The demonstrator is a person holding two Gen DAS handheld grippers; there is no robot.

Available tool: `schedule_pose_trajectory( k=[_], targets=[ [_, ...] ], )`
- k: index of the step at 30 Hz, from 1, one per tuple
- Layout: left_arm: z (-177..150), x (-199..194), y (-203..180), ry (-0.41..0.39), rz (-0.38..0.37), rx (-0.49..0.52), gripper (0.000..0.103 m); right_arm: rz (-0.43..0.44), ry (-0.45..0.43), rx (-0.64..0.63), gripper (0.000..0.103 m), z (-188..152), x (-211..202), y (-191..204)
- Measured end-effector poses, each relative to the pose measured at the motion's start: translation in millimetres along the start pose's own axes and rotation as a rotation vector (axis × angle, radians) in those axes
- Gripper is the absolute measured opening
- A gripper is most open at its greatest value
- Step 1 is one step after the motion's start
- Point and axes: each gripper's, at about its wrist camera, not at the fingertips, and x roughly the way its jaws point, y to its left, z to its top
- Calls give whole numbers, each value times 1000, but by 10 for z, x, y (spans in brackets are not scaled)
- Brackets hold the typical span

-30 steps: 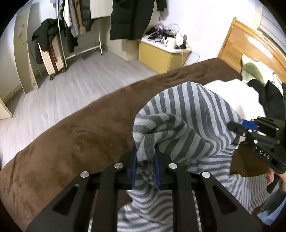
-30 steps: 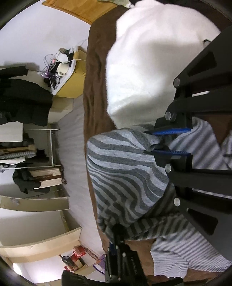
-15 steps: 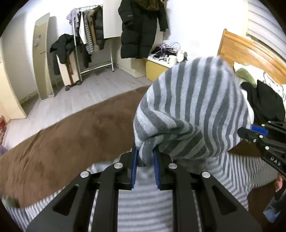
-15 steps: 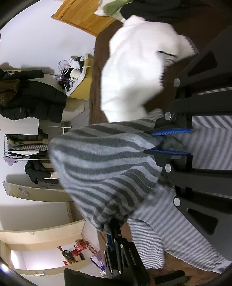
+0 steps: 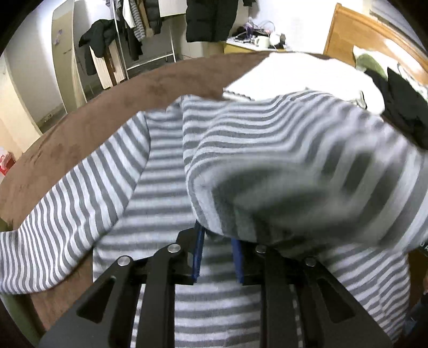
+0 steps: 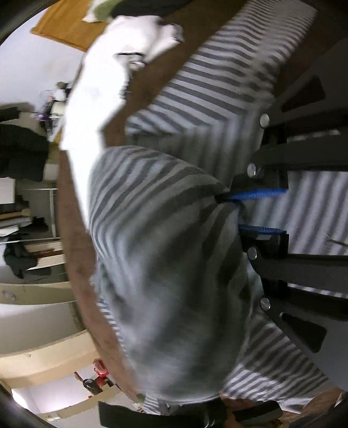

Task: Fold large clothes
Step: 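Lift the hood with both tools and lay it down onto the hoodie body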

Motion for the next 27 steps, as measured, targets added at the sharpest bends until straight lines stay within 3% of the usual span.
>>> schedule_pose_trajectory(
  k=[3, 4, 6, 7, 10, 11, 12, 14, 15, 20, 24, 27],
  targets=[
    [-122, 5, 4, -1, 2, 3, 25, 18, 12, 26, 26, -169, 40, 20],
    [-163, 0, 15, -2, 5, 2, 27, 12, 15, 30, 33, -220, 44, 41],
    [-248, -40, 17, -3, 21, 3, 44, -3, 26, 39, 51, -288, 37, 63],
    [-288, -78, 34, -7, 25, 1, 47, -3, 26, 45, 57, -304, 6, 72],
    [-312, -263, 117, -38, 37, -8, 63, 16, 6, 55, 57, -281, -193, 59],
    [-336, -363, 117, -54, 43, -7, 73, 11, -5, 56, 57, -259, -287, 57],
    [-327, -415, 124, -61, 44, -5, 84, 7, -15, 58, 61, -229, -346, 51],
    [-262, -565, 122, -84, 52, 17, 92, 1, -45, 66, 73, -147, -499, 36],
    [-231, -611, 109, -92, 54, 25, 92, -1, -69, 74, 78, -77, -590, 22],
    [47, -723, -30, -112, -2, 38, 96, 6, -133, 93, 80, 279, -718, -9],
    [166, -542, -203, -86, -50, 60, 96, 5, -138, 103, 80, 569, -489, -104],
    [154, -333, -312, -63, -83, 76, 96, -4, -105, 93, 80, 594, -230, -149]
  ],
)
